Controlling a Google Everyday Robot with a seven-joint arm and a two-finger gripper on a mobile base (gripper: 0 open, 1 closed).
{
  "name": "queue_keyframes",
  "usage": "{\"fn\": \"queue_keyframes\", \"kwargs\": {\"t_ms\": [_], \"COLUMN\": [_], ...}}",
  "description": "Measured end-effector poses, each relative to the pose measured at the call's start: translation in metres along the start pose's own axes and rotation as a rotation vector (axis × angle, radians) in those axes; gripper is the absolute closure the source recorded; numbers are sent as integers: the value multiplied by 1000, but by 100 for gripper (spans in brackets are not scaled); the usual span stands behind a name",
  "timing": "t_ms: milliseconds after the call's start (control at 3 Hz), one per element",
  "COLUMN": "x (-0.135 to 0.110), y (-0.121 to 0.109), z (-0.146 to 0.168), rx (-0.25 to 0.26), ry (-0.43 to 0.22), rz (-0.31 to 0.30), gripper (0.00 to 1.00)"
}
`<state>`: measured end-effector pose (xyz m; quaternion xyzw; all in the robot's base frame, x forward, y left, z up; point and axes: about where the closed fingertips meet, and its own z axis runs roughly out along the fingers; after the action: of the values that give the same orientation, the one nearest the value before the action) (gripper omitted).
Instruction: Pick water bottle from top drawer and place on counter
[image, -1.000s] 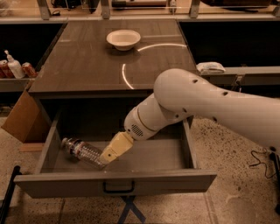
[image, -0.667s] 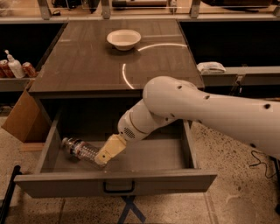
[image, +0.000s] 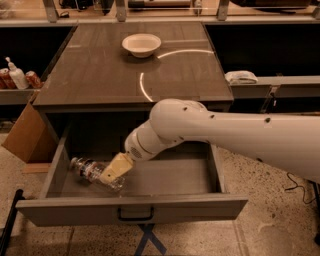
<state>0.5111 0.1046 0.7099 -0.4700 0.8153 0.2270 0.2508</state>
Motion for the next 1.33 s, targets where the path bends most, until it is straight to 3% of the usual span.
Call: {"fn": "queue_keyframes", "kwargs": {"t_ms": [333, 667, 1333], "x": [-16, -18, -35], "y": [-1, -1, 5], "z": [11, 13, 40], "rx": [-10, -11, 41], "ry": [-35, -39, -16], "rz": [-46, -52, -83], "gripper": [0, 0, 0]}}
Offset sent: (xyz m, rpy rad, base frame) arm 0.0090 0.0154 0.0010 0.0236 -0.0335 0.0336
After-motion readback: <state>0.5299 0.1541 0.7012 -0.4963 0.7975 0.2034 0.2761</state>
